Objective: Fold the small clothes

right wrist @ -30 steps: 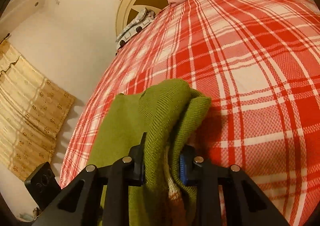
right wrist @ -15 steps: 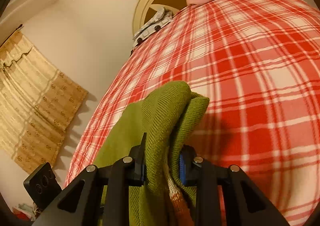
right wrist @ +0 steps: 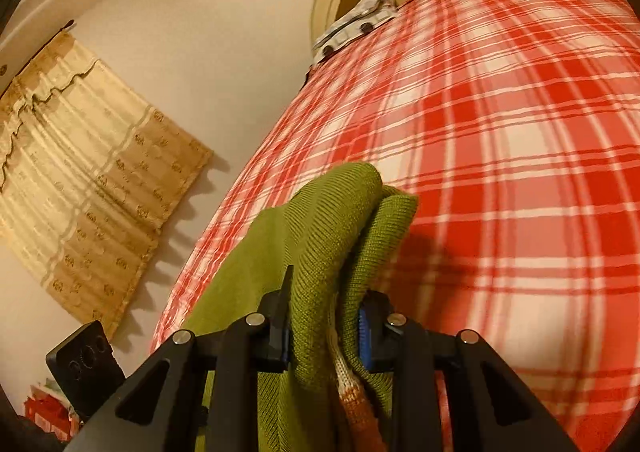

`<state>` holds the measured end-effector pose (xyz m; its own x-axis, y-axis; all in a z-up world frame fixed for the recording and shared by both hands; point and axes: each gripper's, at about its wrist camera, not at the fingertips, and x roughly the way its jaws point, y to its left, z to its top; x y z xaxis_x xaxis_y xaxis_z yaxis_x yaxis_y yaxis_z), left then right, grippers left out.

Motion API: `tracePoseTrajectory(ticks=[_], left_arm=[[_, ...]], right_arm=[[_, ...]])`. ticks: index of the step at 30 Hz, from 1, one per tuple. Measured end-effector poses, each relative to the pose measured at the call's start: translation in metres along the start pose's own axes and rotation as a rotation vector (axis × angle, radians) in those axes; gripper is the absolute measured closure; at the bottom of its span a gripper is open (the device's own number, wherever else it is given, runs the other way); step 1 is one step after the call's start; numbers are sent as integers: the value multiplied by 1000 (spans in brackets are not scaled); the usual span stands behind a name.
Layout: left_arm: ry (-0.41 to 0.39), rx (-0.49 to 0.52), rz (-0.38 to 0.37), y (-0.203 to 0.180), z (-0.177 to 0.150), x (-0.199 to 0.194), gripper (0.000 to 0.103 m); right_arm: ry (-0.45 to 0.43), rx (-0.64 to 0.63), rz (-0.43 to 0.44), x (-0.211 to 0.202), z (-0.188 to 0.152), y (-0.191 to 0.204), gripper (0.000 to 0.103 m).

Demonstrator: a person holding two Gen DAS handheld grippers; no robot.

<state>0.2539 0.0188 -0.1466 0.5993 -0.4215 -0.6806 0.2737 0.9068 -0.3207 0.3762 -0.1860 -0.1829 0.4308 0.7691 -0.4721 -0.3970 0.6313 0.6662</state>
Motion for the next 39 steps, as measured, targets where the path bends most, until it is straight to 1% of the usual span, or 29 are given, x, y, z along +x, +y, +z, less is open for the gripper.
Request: tracePoseTrajectory(ticks=[8, 13, 30, 39], left_arm=[[-36, -37, 60, 27, -17, -36, 67], [-53, -67, 88, 42, -25, -49, 67], [-105, -146, 168, 83, -61, -103, 67], [-131, -143, 239, 94, -76, -124, 67]], right_arm=[[41, -26, 63, 38, -15, 43, 78], [70, -49, 93, 61, -22, 69, 78], [150, -94, 165, 125, -43, 135, 78], [182, -110, 221, 157, -53, 170, 78]])
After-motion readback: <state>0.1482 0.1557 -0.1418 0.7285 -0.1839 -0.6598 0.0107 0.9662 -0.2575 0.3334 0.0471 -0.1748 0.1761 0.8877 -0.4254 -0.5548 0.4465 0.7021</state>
